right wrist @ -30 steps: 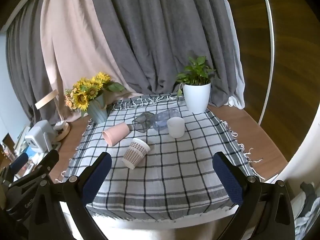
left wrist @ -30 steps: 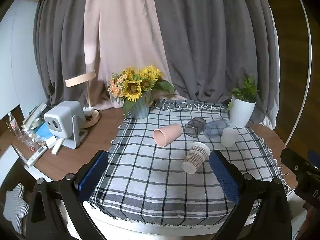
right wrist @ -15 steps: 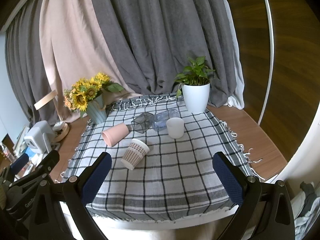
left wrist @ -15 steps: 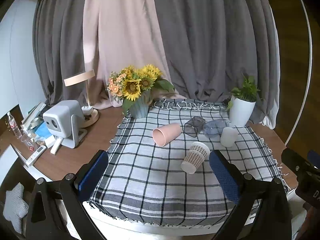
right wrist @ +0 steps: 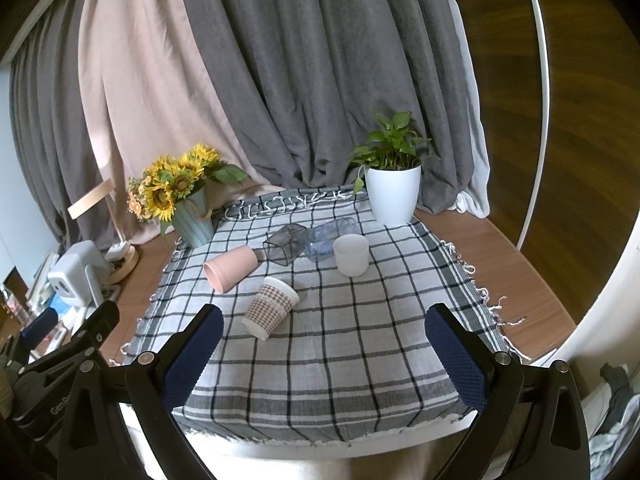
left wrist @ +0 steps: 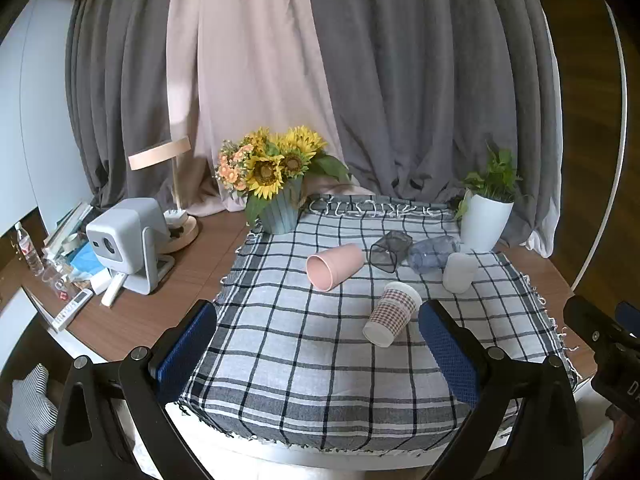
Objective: Flip cup upside down
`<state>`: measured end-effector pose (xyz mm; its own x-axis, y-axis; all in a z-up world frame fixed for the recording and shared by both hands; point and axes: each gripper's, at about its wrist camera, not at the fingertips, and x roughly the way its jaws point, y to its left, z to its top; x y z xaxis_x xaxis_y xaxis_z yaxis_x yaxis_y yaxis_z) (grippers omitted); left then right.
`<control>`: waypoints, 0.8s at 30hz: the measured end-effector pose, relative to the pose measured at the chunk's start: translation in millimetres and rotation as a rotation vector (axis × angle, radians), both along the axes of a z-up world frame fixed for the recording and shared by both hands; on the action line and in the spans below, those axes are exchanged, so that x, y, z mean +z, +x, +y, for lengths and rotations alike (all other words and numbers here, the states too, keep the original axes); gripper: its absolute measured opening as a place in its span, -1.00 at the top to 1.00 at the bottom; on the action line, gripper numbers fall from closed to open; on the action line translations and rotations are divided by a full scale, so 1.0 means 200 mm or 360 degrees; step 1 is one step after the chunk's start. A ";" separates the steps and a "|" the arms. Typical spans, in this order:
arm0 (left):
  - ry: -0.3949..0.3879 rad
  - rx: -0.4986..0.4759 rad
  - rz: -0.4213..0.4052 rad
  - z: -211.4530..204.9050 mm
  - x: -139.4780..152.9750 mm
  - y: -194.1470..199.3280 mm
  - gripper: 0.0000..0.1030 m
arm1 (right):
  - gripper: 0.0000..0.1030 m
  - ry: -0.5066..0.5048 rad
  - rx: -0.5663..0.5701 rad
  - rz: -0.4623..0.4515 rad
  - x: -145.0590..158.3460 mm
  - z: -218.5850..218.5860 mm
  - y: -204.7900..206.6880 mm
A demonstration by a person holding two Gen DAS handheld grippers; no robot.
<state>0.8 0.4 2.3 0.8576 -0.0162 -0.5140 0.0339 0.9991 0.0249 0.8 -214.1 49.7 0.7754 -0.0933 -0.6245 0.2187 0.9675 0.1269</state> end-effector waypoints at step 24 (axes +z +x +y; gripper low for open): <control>-0.0004 -0.0009 0.0011 0.01 -0.04 0.01 -1.00 | -0.97 0.0002 -0.0007 0.0009 -0.01 0.00 0.02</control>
<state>2.8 1.4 -4.7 0.8539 -0.0224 -0.5199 0.0397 0.9990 0.0223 5.3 -214.1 48.3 0.7713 -0.0961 -0.6291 0.2238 0.9664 0.1268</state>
